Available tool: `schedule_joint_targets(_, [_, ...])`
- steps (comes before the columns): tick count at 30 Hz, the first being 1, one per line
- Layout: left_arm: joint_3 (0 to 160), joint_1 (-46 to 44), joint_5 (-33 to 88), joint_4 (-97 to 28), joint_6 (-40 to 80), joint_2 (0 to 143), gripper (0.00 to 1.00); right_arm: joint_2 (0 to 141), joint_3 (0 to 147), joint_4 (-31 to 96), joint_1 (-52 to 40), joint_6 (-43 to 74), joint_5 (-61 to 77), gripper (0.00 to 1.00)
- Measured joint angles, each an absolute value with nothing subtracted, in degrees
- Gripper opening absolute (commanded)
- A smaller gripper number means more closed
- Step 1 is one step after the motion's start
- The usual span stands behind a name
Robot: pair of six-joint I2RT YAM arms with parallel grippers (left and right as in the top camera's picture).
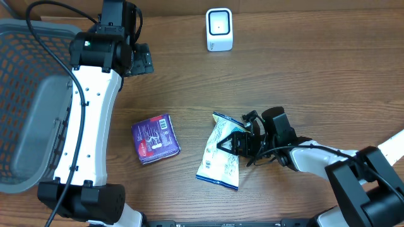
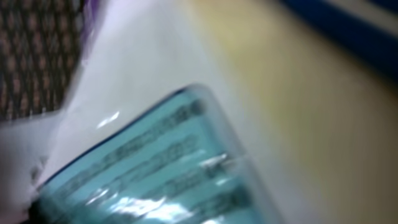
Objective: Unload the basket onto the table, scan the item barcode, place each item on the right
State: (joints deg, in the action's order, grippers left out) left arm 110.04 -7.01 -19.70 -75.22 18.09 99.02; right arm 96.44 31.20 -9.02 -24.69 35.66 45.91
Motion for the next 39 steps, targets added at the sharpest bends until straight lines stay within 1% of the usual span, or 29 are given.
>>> schedule_joint_targets(2, [110.0,-7.0,-19.7,-75.2,18.1,99.0,1.00,98.0,31.6,-9.0,-24.7,36.9,45.8,0.16])
schedule_joint_targets(3, [110.0,-7.0,-19.7,-75.2,18.1,99.0,1.00,98.7,31.8,-9.1,-24.7,37.4,46.0,0.05])
schedule_joint_targets(4, [110.0,-7.0,-19.7,-75.2,18.1,99.0,1.00,99.1,31.9,-9.5,-24.7,37.8,46.2,0.04])
schedule_joint_targets(10, [110.0,-7.0,-19.7,-76.2,18.1,99.0,1.00,99.3,32.1,-15.5,-24.7,39.3,47.5,0.04])
schedule_joint_targets(14, [110.0,-7.0,-19.7,-76.4,18.1,99.0,1.00,98.0,32.7,-15.4,-24.4,43.0,49.6,0.04])
schedule_joint_targets(19, [110.0,-7.0,-19.7,-76.4,18.1,99.0,1.00,92.0,36.1,-15.4,-22.6,50.1,52.3,0.04])
schedule_joint_targets(25, [110.0,-7.0,-19.7,-76.4,18.1,99.0,1.00,83.3,43.7,-15.4,-18.4,58.5,56.6,0.04])
schedule_joint_targets(31, [110.0,-7.0,-19.7,-76.4,18.1,99.0,1.00,77.1,46.7,-15.1,-14.3,63.4,60.3,0.04])
schedule_joint_targets(35, [110.0,-7.0,-19.7,-76.4,18.1,99.0,1.00,76.8,46.7,-13.3,-12.6,62.0,61.7,0.04])
schedule_joint_targets(37, [110.0,-7.0,-19.7,-76.4,18.1,99.0,1.00,76.8,46.7,-11.7,-12.2,57.6,60.7,0.04])
schedule_joint_targets(39, [110.0,-7.0,-19.7,-76.4,18.1,99.0,1.00,76.8,46.8,-7.2,-12.3,49.6,55.2,0.04])
